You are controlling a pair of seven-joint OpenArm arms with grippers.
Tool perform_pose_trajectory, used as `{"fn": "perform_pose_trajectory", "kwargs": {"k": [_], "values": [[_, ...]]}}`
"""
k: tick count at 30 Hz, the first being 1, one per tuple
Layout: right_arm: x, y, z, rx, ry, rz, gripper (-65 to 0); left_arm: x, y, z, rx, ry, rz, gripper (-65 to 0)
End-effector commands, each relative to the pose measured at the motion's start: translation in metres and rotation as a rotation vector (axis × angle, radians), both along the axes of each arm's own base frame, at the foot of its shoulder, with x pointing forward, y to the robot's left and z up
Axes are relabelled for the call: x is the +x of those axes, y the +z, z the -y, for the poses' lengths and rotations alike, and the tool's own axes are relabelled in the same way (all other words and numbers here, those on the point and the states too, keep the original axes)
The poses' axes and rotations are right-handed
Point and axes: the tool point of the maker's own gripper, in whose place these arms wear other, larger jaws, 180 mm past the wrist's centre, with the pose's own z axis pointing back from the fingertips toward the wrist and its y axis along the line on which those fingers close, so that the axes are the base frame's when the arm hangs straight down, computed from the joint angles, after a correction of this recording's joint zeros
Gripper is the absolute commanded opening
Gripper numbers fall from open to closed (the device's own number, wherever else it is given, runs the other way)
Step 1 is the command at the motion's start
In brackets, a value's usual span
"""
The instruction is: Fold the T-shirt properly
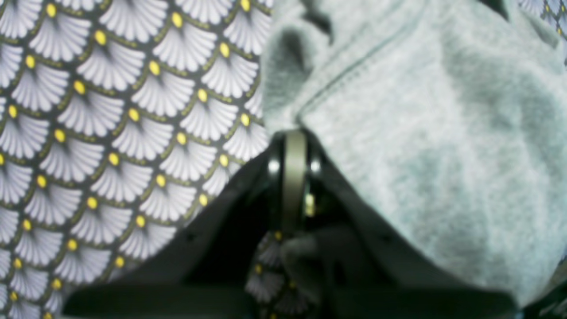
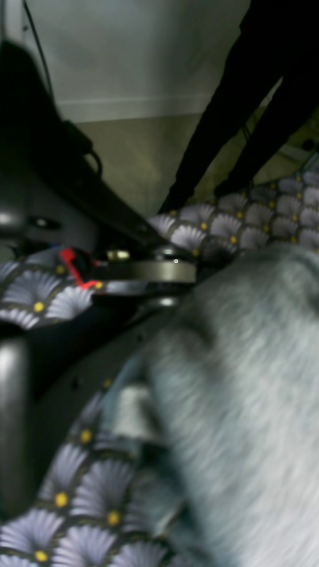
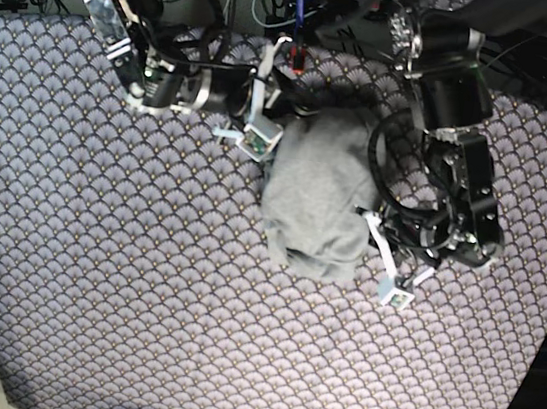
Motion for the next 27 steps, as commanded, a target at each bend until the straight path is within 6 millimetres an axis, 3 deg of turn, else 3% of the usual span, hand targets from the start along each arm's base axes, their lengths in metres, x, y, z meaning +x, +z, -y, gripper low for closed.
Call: {"fn": "perform_pose_trajectory", "kwargs": {"k": [1, 6, 11, 16, 21, 27], "values": [[-0.002, 0.01, -0.005, 0.046, 0.007, 0.011, -63.1, 0.013, 0.011, 0.005, -0.023, 0.0, 0.042, -64.5], [-0.019, 0.01, -0.02, 0.066, 0.048, -0.013, -63.1, 0.019, 0.002, 0.012, -0.067, 0.001, 0.03, -64.5], [-0.036, 0.005, -0.025, 0.067, 0.081, -0.041, -63.1, 0.026, 0.011, 0.008, -0.054, -0.001, 0.041, -64.5], [-0.045, -0.013, -0.008, -0.022, 0.095, -0.029, -63.2, 0.03, 0.035, -0.018, 0.028, 0.016, 0.078, -64.5], [-0.046, -0.021, 0.0, -0.062, 0.088, 0.005, -63.2, 0.023, 0.053, -0.063, 0.109, 0.096, 0.089, -64.5], [-0.026, -0.021, 0.02, -0.077, -0.001, 0.013, -63.2, -0.005, 0.031, -0.092, 0.153, 0.133, 0.02, -64.5]]}}
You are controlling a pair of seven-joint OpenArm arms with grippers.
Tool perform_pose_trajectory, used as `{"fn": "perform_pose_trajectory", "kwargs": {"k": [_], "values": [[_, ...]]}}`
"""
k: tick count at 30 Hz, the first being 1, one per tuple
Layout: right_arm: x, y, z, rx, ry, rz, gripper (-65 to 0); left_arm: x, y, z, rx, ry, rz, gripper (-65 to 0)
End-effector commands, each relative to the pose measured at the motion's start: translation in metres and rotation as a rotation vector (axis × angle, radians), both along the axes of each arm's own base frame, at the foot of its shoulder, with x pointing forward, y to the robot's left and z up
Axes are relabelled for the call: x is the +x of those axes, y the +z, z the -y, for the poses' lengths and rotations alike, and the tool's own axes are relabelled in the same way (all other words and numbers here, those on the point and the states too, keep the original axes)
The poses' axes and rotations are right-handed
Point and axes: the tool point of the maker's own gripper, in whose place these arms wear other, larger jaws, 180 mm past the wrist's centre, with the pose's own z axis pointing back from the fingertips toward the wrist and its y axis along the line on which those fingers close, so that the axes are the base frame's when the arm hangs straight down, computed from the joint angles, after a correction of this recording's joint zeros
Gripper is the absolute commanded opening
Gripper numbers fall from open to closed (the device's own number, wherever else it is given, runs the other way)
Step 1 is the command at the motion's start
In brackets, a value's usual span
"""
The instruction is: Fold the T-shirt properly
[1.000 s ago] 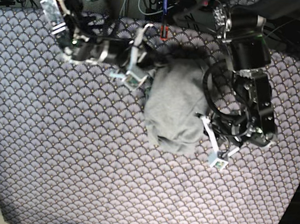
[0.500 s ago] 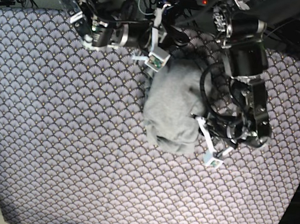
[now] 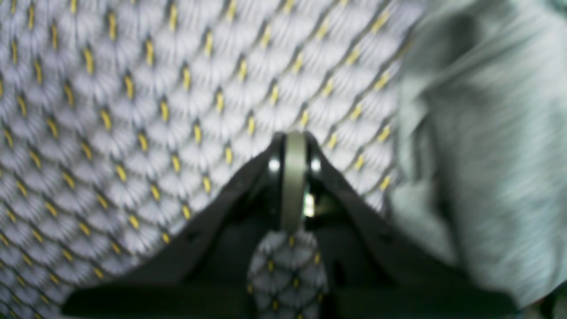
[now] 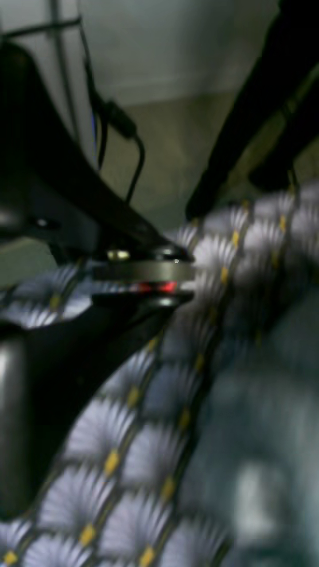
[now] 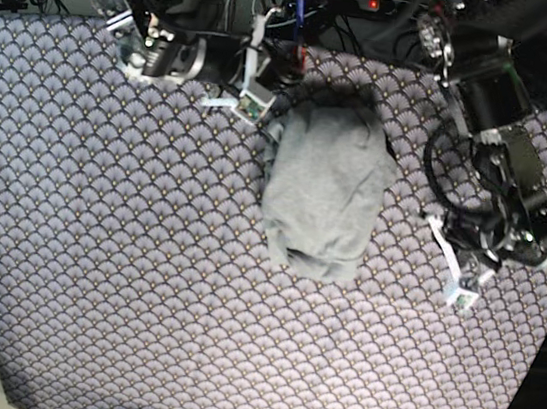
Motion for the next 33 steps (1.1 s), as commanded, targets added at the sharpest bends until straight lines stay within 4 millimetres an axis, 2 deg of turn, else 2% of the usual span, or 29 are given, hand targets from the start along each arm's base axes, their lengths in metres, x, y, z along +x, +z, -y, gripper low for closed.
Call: {"fn": "perform_pose_trajectory", "kwargs": {"k": [1, 7, 12, 15, 17, 20, 22, 26, 28, 30, 33], "values": [[0.006, 0.012, -0.004, 0.047, -0.007, 0.024, -63.2, 0.012, 0.014, -0.004, 0.006, 0.002, 0.054, -64.5], [0.022, 0.01, 0.022, -0.001, -0.046, 0.051, -63.2, -0.004, 0.002, -0.006, 0.014, 0.002, 0.018, -64.5], [0.037, 0.01, 0.048, -0.043, -0.093, 0.075, -63.2, -0.018, -0.004, -0.025, 0.056, 0.012, -0.012, -64.5], [0.047, 0.01, 0.065, -0.069, -0.131, 0.089, -63.2, -0.031, -0.005, -0.053, 0.119, 0.024, -0.042, -64.5], [0.054, 0.009, 0.084, -0.108, -0.169, 0.103, -63.2, -0.043, -0.009, -0.069, 0.154, 0.029, -0.069, -64.5], [0.056, 0.0, 0.116, -0.2, -0.224, 0.118, -63.2, -0.055, 0.001, -0.091, 0.227, 0.032, -0.066, -64.5], [0.056, -0.006, 0.14, -0.269, -0.268, 0.129, -63.2, -0.065, 0.011, -0.096, 0.277, 0.022, -0.043, -64.5], [0.051, -0.009, 0.184, -0.357, -0.359, 0.135, -63.3, -0.076, 0.046, -0.092, 0.385, -0.02, 0.051, -64.5], [0.043, -0.007, 0.207, -0.403, -0.406, 0.137, -63.3, -0.086, 0.056, -0.089, 0.42, -0.039, 0.073, -64.5], [0.037, -0.001, 0.226, -0.439, -0.447, 0.147, -63.3, -0.095, 0.061, -0.086, 0.439, -0.053, 0.081, -64.5], [0.03, 0.012, 0.245, -0.467, -0.508, 0.169, -63.3, -0.106, 0.055, -0.085, 0.44, -0.061, 0.058, -64.5]]}}
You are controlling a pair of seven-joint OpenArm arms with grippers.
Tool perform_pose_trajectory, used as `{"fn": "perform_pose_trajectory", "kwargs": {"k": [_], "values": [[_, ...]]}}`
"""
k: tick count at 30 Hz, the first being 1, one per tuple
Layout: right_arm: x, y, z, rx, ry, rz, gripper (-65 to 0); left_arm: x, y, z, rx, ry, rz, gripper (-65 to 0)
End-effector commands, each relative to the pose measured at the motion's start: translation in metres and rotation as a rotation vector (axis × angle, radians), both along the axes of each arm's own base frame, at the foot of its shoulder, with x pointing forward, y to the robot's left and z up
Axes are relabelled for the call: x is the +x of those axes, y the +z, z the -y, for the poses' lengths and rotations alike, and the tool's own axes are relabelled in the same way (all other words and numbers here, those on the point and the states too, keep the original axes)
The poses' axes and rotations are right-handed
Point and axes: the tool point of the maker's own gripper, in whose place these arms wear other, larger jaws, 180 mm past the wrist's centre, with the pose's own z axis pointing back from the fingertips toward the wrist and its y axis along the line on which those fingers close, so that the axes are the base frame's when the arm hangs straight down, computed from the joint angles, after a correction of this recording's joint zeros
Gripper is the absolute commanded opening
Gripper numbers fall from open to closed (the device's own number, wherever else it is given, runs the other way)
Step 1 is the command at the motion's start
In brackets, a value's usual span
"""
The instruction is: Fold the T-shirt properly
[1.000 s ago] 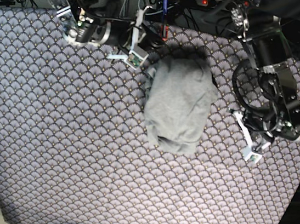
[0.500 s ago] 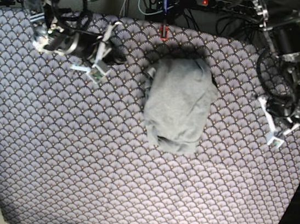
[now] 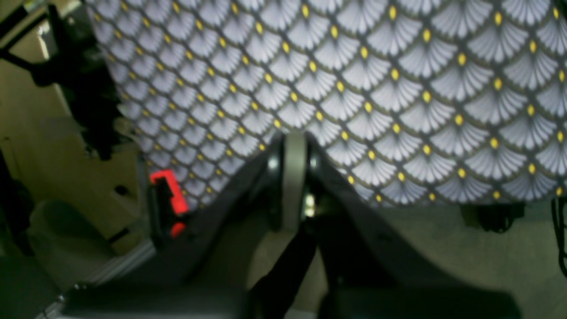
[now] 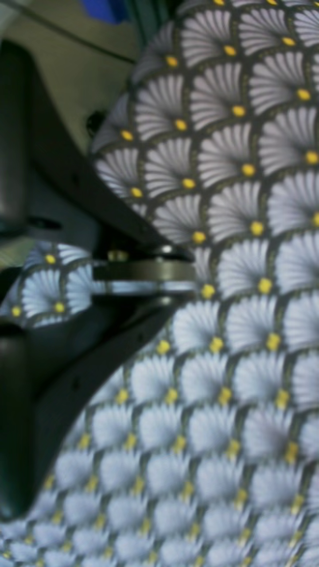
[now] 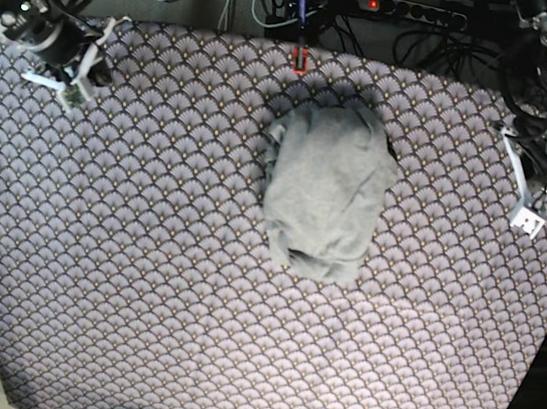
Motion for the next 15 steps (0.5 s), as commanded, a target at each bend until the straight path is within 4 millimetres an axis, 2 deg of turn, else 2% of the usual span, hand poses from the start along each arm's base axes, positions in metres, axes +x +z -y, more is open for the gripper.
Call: {"fn": "perform_pose_trajectory", "kwargs": {"k": [1, 4, 8, 11, 15], "values": [[0.004, 0.014, 0.008, -0.007, -0.012, 0.043, -63.3, 0.002, 0.008, -0.005, 0.019, -0.002, 0.024, -64.6], [-0.011, 0.022, 0.027, -0.048, -0.056, 0.04, -63.3, -0.012, 0.001, -0.005, 0.022, -0.001, -0.013, -64.6], [-0.038, 0.018, 0.04, -0.056, -0.125, 0.004, -63.3, -0.034, -0.011, -0.007, 0.034, 0.003, -0.078, -64.6], [-0.062, 0.014, 0.052, -0.063, -0.199, -0.032, -63.3, -0.059, -0.021, -0.013, 0.038, 0.021, -0.136, -64.6], [-0.091, 0.007, 0.056, -0.061, -0.254, -0.088, -63.3, -0.086, -0.029, -0.019, 0.033, 0.036, -0.17, -64.6]]}}
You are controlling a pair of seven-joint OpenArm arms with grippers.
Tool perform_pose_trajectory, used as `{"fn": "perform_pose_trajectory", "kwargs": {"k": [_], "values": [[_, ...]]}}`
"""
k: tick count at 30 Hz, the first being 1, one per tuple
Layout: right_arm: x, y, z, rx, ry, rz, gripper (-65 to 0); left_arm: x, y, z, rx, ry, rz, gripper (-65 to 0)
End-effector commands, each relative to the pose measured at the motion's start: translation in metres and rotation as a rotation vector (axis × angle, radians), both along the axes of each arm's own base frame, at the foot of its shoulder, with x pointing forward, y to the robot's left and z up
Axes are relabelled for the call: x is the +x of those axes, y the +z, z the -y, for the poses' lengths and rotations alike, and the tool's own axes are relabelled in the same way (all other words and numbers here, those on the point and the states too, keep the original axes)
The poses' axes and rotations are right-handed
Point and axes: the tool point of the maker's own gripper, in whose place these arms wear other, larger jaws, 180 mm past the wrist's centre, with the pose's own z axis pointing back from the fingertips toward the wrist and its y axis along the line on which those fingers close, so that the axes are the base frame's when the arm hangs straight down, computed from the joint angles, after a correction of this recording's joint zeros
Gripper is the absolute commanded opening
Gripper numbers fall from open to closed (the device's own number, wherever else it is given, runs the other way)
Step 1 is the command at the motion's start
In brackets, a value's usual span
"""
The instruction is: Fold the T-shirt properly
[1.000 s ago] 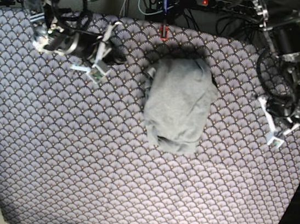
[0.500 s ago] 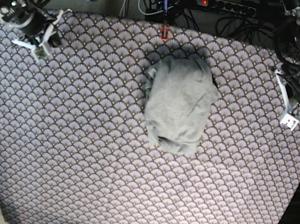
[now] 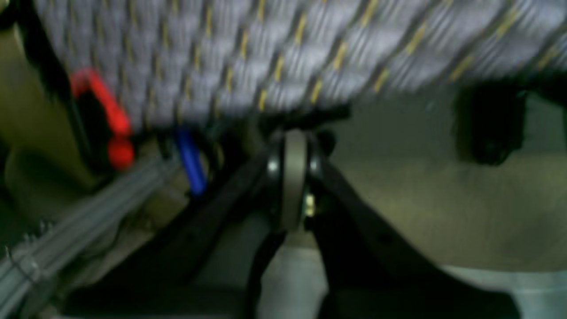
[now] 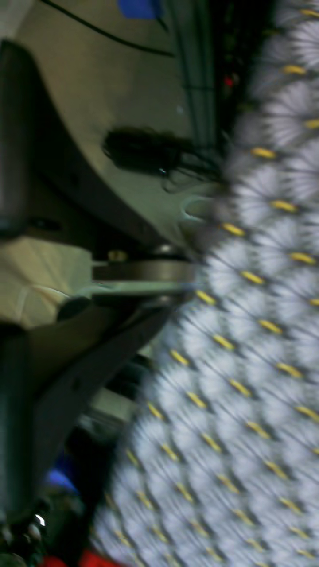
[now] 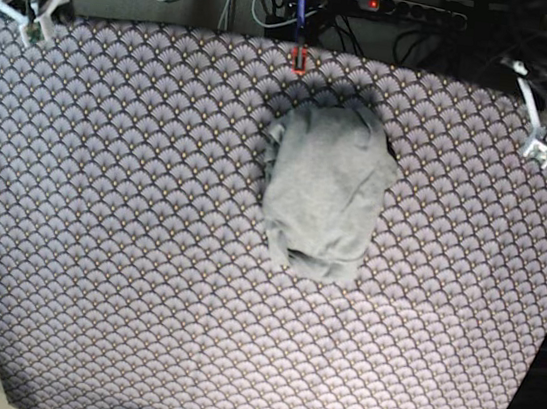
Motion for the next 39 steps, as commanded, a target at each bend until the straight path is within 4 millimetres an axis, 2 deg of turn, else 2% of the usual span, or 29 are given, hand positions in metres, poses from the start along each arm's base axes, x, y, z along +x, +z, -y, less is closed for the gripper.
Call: {"fn": "perform_pose_trajectory", "kwargs": {"k": [1, 7, 10, 14, 17, 20, 24, 27, 32, 35, 37, 39], "values": [[-0.003, 0.005, 0.002, 0.002, -0.007, 0.013, -63.3, 0.001, 0.004, 0.001, -0.002, -0.019, 0.025, -64.6], [-0.041, -0.012, 0.0, -0.035, -0.082, -0.061, -63.3, -0.033, -0.017, 0.025, -0.093, -0.027, 0.003, -64.6], [-0.058, -0.03, -0.005, -0.042, -0.121, -0.078, -63.3, -0.045, -0.032, 0.038, -0.153, -0.014, -0.009, -64.6], [-0.077, -0.063, -0.007, -0.025, -0.183, -0.113, -63.3, -0.069, -0.073, 0.051, -0.193, -0.021, -0.098, -64.6], [-0.089, -0.089, -0.005, 0.013, -0.246, -0.134, -63.3, -0.095, -0.111, 0.073, -0.247, -0.008, -0.157, -64.6], [-0.099, -0.12, -0.007, 0.058, -0.304, -0.164, -63.3, -0.104, -0.143, 0.094, -0.295, 0.013, -0.169, -64.6], [-0.112, -0.154, -0.009, 0.112, -0.375, -0.204, -63.3, -0.126, -0.184, 0.124, -0.363, 0.027, -0.245, -64.6], [-0.12, -0.176, -0.01, 0.154, -0.42, -0.231, -63.3, -0.136, -0.205, 0.143, -0.433, 0.085, -0.255, -64.6], [-0.118, -0.199, -0.011, 0.243, -0.494, -0.247, -63.3, -0.145, -0.234, 0.164, -0.532, 0.186, -0.274, -64.6], [-0.121, -0.205, -0.02, 0.303, -0.508, -0.248, -63.3, -0.148, -0.247, 0.187, -0.622, 0.248, -0.261, -64.6], [-0.117, -0.207, -0.028, 0.347, -0.523, -0.224, -63.3, -0.149, -0.252, 0.209, -0.692, 0.275, -0.249, -64.6], [-0.12, -0.209, -0.039, 0.38, -0.506, -0.231, -63.3, -0.159, -0.261, 0.216, -0.667, 0.304, -0.251, -64.6]]}}
